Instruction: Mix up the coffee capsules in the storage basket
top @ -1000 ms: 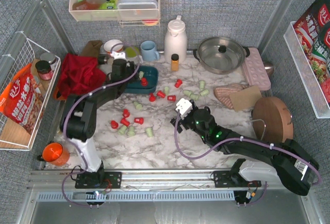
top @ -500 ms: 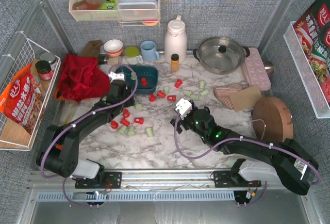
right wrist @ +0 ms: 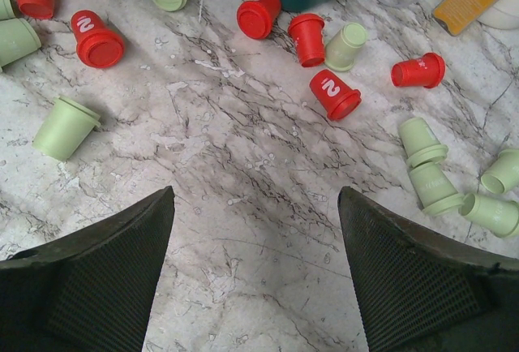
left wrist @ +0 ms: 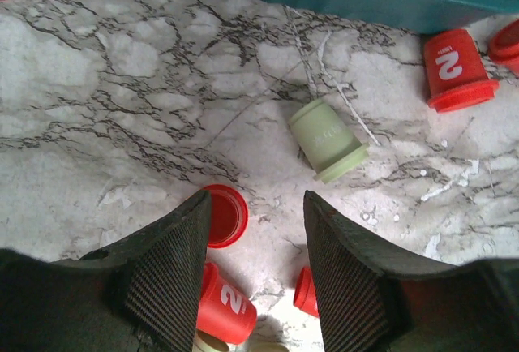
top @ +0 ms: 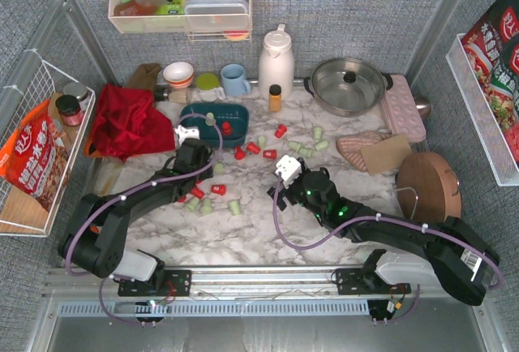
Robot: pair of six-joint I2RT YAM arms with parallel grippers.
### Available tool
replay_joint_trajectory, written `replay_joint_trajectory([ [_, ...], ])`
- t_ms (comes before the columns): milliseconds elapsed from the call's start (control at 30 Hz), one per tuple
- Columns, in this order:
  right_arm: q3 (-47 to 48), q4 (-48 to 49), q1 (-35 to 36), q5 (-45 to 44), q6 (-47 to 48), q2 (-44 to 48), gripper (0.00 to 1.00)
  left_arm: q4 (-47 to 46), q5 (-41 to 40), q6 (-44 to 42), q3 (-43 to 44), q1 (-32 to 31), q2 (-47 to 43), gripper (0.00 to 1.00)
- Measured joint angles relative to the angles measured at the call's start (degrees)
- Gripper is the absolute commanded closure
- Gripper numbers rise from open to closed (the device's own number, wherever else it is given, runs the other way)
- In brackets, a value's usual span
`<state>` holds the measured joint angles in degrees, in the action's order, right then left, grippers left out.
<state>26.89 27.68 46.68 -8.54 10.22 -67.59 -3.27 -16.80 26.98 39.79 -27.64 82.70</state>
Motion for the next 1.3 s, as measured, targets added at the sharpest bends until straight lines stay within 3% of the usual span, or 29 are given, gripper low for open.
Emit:
replay_joint_trajectory([
  [533,0.00,0.00,0.00,0.00,-0.02,-0.11,0.14,-1.60,-1.05,2.80,-3.56,0.02,-9.29,0.37],
  [733,0.00,0.00,-0.02,0.02,-0.04,-0.11,0.14,-0.59,-3.41,3.28,-4.57,0.00,-6.14,0.36],
  [967,0.00,0.00,0.00,0.04,-0.22,-0.11,0.14,0.04,-5.22,3.41,-4.85,0.00,1.60,0.49],
  [1300,0.00,0.02,-0.02,0.04,-0.24,-0.52,0.14,-2.60,-7.19,3.39,-5.20,-0.02,2.58,0.60],
])
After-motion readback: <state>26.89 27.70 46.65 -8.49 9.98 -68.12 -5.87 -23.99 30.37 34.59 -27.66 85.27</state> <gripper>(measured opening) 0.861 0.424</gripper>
